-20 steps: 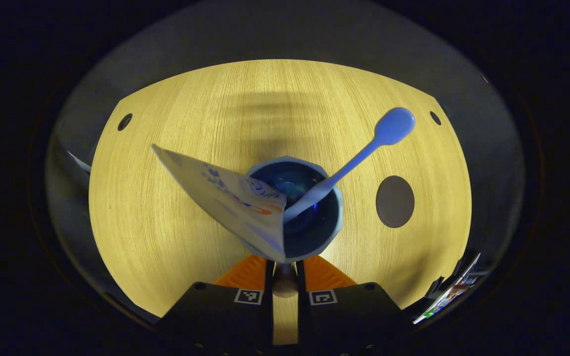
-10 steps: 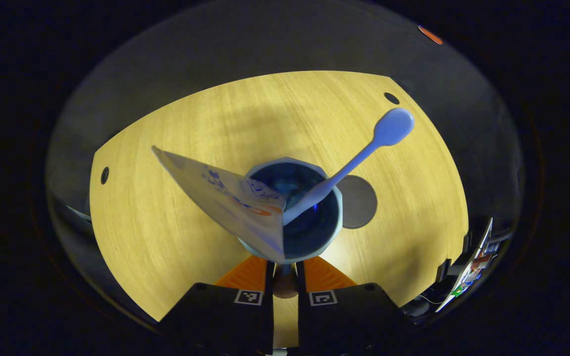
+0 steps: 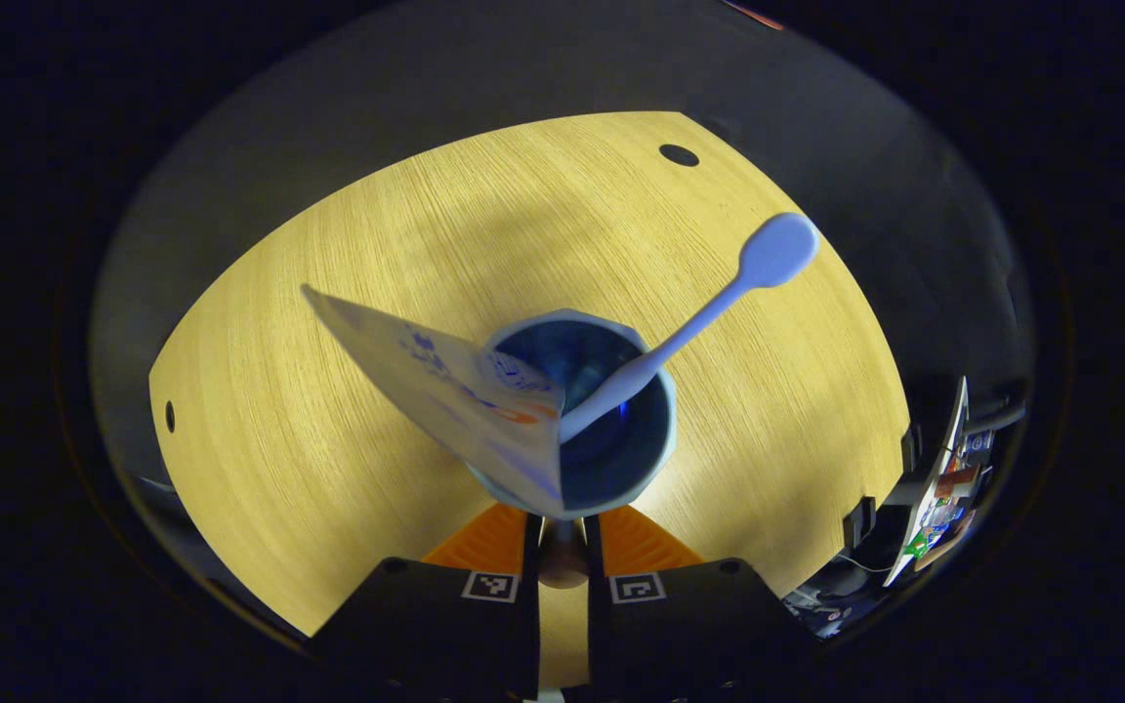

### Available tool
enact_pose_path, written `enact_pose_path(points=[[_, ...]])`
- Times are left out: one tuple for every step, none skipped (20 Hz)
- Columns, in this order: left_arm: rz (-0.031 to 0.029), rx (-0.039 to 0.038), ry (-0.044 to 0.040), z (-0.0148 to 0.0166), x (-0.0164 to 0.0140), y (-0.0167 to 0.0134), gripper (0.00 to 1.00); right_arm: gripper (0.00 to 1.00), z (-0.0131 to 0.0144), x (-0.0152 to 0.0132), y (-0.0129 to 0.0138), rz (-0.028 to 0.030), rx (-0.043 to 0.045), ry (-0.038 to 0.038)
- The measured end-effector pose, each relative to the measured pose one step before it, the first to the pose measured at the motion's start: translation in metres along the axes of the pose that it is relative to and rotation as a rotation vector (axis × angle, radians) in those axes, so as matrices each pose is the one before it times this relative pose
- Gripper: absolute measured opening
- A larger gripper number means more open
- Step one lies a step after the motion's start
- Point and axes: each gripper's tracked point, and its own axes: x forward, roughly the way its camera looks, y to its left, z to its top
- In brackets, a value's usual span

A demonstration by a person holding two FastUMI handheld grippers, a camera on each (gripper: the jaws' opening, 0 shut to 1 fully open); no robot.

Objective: Put the toothbrush and toothpaste on the desktop into the cup, then pick up the cup and place it on the coaster on the desktop.

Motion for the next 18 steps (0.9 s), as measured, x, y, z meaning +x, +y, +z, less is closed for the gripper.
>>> enact_pose_path(points=[[0.00391,0.0049,0.0068,0.01182,0.0035,-0.01746,0.2,0.97,-0.0013,-0.00133,-0.00344,-0.00979,0.00516,0.00304],[0.00527,0.00134,0.00799,0.00393,0.01042,-0.00142,0.19,0.97,-0.00186,-0.00073,-0.00366,-0.00657,0.00869,0.0025],[0.00471,-0.00059,0.00827,-0.00423,0.00493,-0.00096,0.19,0.97,-0.00038,0.00009,-0.00151,-0.00335,0.00792,0.00184],[0.00204,-0.00046,0.0025,-0.00188,-0.00052,0.00343,0.19,0.97,-0.00119,-0.00098,-0.0009,-0.00303,0.00285,0.00227],[-0.00031,-0.00078,0.00105,-0.00374,-0.00025,0.0007,0.19,0.97,-0.00016,-0.00028,0.00049,-0.00059,0.00057,0.00195],[-0.00394,0.00161,0.00166,-0.00125,0.00235,-0.00348,0.19,0.97,-0.00176,-0.00098,0.00005,0.00136,0.00094,0.00237],[-0.00458,-0.00316,-0.00375,0.00157,0.00225,-0.00312,0.19,0.98,-0.001,-0.00013,0.0005,0.00045,-0.00025,0.00401],[-0.00366,-0.00193,0.00247,-0.00159,0.00091,-0.00029,0.19,0.98,-0.00032,-0.00138,-0.0004,-0.00317,0.00066,-0.00147],[-0.00164,0.00209,-0.00245,-0.00179,-0.00013,0.00155,0.19,0.98,0.00038,0.00006,-0.00026,-0.00176,-0.00165,-0.00244],[-0.00257,-0.00168,0.00073,-0.00073,0.00176,-0.00098,0.19,0.97,-0.00028,-0.00152,0.00083,0.00248,-0.00308,-0.00135],[-0.00262,-0.00167,0.00075,-0.00118,0.00061,-0.00081,0.19,0.97,0.0006,-0.00056,0.00154,0.00329,-0.00202,-0.00141],[-0.01612,-0.00007,-0.01887,0.00324,-0.00299,-0.00375,0.22,0.97,-0.0001,-0.00192,0.0018,0.00428,-0.00159,-0.00185],[0.00771,0.00754,-0.01735,0.00262,-0.00248,0.00035,0.25,0.97,-0.00043,-0.00162,0.00187,0.00395,-0.00412,-0.00037],[0.00861,0.01421,-0.02637,0.0063,-0.00608,0.00125,0.32,0.97,-0.00206,-0.00101,0.00017,0.00371,-0.00457,0.00041],[0.01381,0.00653,-0.02146,0.00349,-0.00717,0.0029,0.42,0.97,-0.00028,-0.00117,0.00154,0.00318,-0.00396,0.00076],[0.01575,0.00295,-0.01312,0.00283,-0.00377,-0.00043,0.54,0.98,0.00072,-0.00144,0.00094,0.0038,-0.00312,-0.00213],[0.01207,0.00447,-0.01889,0.0027,-0.00531,-0.00012,0.63,0.98,0.00087,-0.00114,0.00113,0.0041,-0.00269,-0.00394],[0.00646,0.00641,-0.02877,0.00223,-0.00965,0.0013,0.67,0.98,0.0002,-0.00165,0.00019,0.00364,-0.00296,-0.0042]])
